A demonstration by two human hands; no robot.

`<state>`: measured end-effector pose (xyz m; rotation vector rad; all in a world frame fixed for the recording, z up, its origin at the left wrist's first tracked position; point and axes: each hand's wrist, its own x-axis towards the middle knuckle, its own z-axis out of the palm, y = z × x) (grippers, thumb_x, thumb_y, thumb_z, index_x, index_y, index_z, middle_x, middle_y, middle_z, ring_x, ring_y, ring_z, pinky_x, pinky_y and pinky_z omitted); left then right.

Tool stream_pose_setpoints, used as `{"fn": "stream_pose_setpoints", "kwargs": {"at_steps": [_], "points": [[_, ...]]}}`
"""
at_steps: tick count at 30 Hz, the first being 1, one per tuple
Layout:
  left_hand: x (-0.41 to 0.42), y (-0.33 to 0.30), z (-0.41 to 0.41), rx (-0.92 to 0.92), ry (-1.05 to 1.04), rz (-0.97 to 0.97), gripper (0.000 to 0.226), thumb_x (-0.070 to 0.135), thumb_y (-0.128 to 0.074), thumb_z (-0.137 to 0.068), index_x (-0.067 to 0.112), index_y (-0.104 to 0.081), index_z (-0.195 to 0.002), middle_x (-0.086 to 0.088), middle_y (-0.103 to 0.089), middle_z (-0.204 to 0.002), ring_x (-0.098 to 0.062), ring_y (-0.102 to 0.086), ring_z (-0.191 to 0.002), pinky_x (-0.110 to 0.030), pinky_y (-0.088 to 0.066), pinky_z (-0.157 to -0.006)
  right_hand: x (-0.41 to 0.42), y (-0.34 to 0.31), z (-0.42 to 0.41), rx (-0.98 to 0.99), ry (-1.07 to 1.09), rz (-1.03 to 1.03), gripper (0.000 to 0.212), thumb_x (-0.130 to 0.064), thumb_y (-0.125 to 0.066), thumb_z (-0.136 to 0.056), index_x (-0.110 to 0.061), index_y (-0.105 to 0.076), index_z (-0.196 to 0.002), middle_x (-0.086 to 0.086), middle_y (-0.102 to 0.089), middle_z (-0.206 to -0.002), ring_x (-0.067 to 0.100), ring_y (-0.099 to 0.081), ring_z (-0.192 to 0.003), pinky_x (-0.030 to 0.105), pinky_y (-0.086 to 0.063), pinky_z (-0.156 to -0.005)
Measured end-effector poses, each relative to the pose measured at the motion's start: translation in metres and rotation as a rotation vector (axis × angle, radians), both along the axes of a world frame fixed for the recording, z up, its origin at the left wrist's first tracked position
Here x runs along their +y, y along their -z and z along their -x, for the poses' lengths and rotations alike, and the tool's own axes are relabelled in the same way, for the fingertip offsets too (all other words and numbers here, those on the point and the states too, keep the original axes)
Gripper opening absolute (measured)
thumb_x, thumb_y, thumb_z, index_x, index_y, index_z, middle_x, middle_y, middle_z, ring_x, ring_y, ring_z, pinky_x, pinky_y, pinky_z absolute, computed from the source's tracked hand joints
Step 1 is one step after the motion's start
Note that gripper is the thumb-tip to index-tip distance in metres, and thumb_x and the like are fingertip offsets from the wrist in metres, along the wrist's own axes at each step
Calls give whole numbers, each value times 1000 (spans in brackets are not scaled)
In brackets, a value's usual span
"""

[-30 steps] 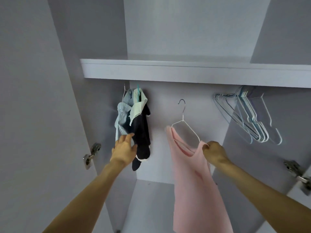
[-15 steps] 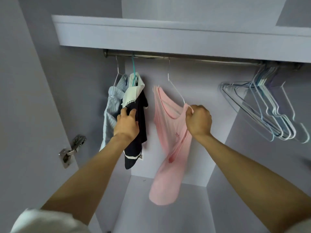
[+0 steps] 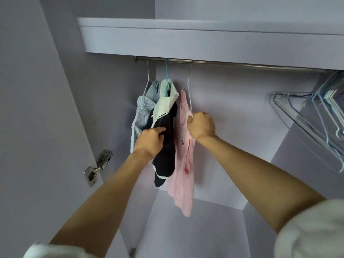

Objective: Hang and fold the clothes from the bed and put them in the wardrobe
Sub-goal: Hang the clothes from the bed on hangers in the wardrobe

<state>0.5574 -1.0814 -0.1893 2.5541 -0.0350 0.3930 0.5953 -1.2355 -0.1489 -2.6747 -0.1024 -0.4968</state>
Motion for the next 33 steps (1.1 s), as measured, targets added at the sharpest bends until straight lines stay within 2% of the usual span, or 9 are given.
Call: {"fn": "stream_pose_setpoints", "kwargs": {"at_steps": [4,7,10,12,16,19,26,30,33], "points": [[4,-5,8,121,20,8,45,16,-45,-96,27,-44,-140,-13,-64,-118,-32,-59,-105,-38,-46,-95,2,7,2,79,-169,-24,29,-11,-41,-96,-5,-51,-122,21,-51,-118,40,-54,-105,35,-42,-79],[2,-8,19,199,39,25,52,18,-46,-96,28,-34,-145,-11,-58,-129,-29,-54,-115,-35,-43,-99,-2,8,9,207,-250,-112,48,-11,-40,-96,-8,-29,-143,20,-40,-131,38,-49,-115,37,-42,-96],[2,-9,42,207,57,46,57,18,-49,-95,23,-27,-148,-7,-39,-147,-26,-43,-129,-32,-35,-106,-6,13,29,261,-303,-100,62,-18,-41,-97,-21,-11,-150,18,-36,-128,35,-44,-118,40,-38,-103],[3,-5,64,203,45,72,56,19,-50,-95,21,-30,-147,-7,-33,-150,-26,-42,-130,-34,-35,-107,-12,20,50,241,-276,-100,61,-20,-44,-96,-22,-17,-150,17,-36,-129,35,-40,-122,41,-35,-106],[14,8,126,167,-27,88,48,17,-53,-94,20,-42,-140,-8,-41,-142,-28,-45,-126,-30,-34,-104,-14,45,113,183,-321,-193,41,-7,-47,-92,-1,-49,-132,20,-47,-128,35,-43,-124,33,-33,-105],[29,15,178,137,-112,66,46,17,-53,-93,17,-45,-138,-9,-42,-141,-30,-45,-127,-33,-35,-105,-5,59,159,327,-436,-239,30,-4,-46,-91,2,-61,-117,17,-58,-122,32,-51,-118,31,-38,-99],[65,42,333,126,-441,99,33,18,-54,-94,10,-58,-126,-10,-49,-135,-24,-46,-126,-24,-29,-104,56,84,245,689,-863,-148,27,-16,-42,-97,-12,-66,-108,-2,-66,-102,18,-61,-102,23,-44,-87],[69,68,431,185,-726,216,28,18,-54,-94,10,-62,-120,-8,-58,-126,-22,-54,-117,-17,-31,-96,95,108,299,801,-1085,-40,25,-14,-39,-98,-23,-63,-97,-9,-65,-90,29,-64,-94,43,-49,-92],[56,81,516,208,-964,302,28,16,-53,-94,9,-62,-120,-8,-60,-123,-21,-56,-114,-11,-30,-86,124,124,363,899,-1288,53,26,-13,-36,-99,-21,-60,-95,-3,-66,-90,30,-64,-88,40,-51,-88]]}}
